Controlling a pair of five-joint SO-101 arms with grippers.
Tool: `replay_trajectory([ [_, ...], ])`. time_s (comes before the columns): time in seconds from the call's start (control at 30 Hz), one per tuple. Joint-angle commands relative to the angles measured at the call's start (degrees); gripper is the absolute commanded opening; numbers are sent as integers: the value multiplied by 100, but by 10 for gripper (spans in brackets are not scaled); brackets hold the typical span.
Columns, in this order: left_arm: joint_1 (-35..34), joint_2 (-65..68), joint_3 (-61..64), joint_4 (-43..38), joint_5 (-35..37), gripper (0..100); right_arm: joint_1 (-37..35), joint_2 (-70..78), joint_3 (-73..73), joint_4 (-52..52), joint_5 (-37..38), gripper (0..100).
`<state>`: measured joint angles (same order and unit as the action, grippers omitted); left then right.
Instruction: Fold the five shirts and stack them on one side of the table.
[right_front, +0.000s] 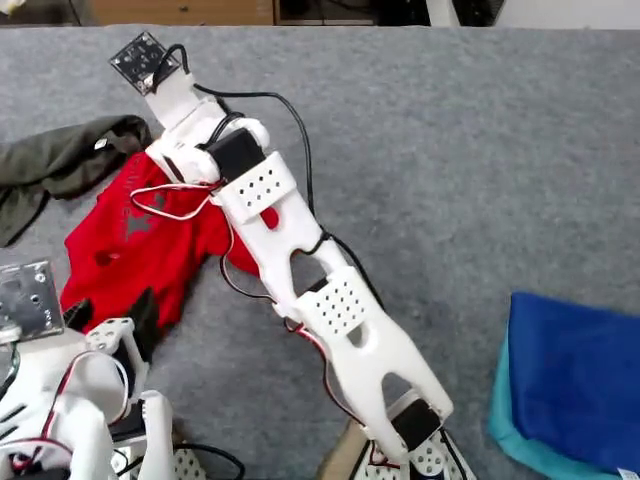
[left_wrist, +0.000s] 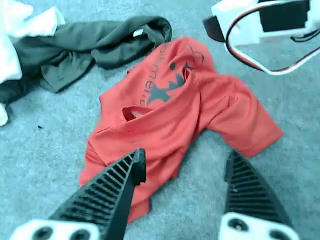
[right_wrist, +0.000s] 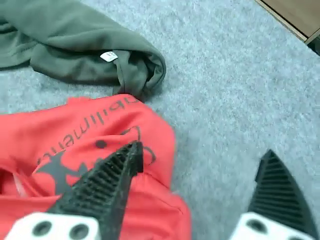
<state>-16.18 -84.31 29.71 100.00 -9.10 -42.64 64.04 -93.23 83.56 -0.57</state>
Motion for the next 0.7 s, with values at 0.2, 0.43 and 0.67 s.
replay_trajectory([
  [0.2, -1275, 31, -589, -281, 105, 264, -444, -505, -163, 1442, -1037, 196],
  [0.43, -3218, 971, -475, -985, 730, 264, -1086, -92, 347, 1477, -2330, 348],
  [0.67, -4035, 2000, -492, -1011, 747, 267, -998, 356, 963, 1284, -2892, 256],
])
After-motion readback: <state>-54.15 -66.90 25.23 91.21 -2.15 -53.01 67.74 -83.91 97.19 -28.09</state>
